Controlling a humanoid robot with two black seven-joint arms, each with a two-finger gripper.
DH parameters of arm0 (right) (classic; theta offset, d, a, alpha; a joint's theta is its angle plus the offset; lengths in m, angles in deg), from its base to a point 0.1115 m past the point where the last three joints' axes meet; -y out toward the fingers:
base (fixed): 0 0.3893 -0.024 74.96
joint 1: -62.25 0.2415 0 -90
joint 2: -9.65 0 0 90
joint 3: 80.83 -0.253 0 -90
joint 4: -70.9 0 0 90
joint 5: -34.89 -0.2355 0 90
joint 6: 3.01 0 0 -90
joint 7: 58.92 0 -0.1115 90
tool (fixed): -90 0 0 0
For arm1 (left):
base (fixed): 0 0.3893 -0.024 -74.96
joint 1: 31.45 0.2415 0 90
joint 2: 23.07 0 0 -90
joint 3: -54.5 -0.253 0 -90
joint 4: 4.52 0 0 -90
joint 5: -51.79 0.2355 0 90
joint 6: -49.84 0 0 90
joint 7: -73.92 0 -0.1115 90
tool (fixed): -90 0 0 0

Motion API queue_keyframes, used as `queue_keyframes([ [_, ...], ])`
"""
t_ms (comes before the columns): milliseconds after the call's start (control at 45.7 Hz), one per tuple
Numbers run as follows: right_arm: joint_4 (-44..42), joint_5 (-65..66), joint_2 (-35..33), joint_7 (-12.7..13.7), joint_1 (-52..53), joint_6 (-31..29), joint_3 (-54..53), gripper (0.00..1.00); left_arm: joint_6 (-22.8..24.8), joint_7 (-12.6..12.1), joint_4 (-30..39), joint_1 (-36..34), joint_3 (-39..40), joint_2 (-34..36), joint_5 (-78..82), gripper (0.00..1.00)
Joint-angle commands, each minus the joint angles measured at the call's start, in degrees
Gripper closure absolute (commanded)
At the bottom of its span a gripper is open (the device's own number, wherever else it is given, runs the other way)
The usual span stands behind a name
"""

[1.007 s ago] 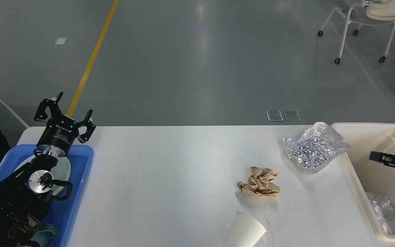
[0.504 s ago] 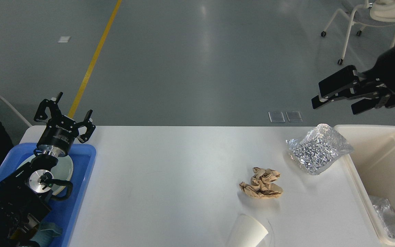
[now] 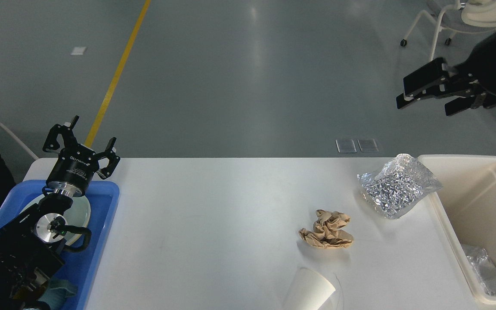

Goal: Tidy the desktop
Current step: 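Move the right gripper to the crumpled foil packet and grasp it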

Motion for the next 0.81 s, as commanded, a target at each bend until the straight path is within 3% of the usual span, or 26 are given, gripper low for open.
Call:
queue_keyframes([
  [0, -15.65, -5.79, 3.99, 2.08, -23.54, 10.8, -0.61, 0.0, 0.01, 0.0, 0.0, 0.01, -0.09, 0.0, 0.0, 0.0],
  [131, -34.28, -21.25, 7.16, 6.74, -46.4, 14.85, -2.28, 0.0, 0.01, -0.09, 0.0, -0.08, -0.09, 0.0, 0.0, 0.0],
  [307, -51.25, -31.82, 13.05, 9.91, -66.02, 17.13, -8.86, 0.0, 0.01, 0.0, 0.0, 0.01, -0.09, 0.0, 0.0, 0.0],
  [438, -55.14, -32.18, 15.6, 13.51, -72.35, 23.72, -16.07, 0.0, 0.01, 0.0, 0.0, 0.01, -0.09, 0.0, 0.0, 0.0],
  [547, -56.28, -31.56, 17.0, 15.62, -74.9, 25.75, -22.14, 0.0, 0.01, 0.0, 0.0, 0.01, -0.09, -0.08, 0.0, 0.0],
  [657, -59.61, -31.3, 19.03, 16.33, -78.42, 27.51, -23.9, 0.0, 0.01, 0.0, 0.0, 0.01, -0.09, 0.0, 0.0, 0.0],
  [788, -60.23, -31.21, 19.47, 16.06, -79.92, 30.14, -25.22, 0.36, 0.01, -0.09, 0.0, -0.08, -0.09, 0.0, 0.0, 0.0],
])
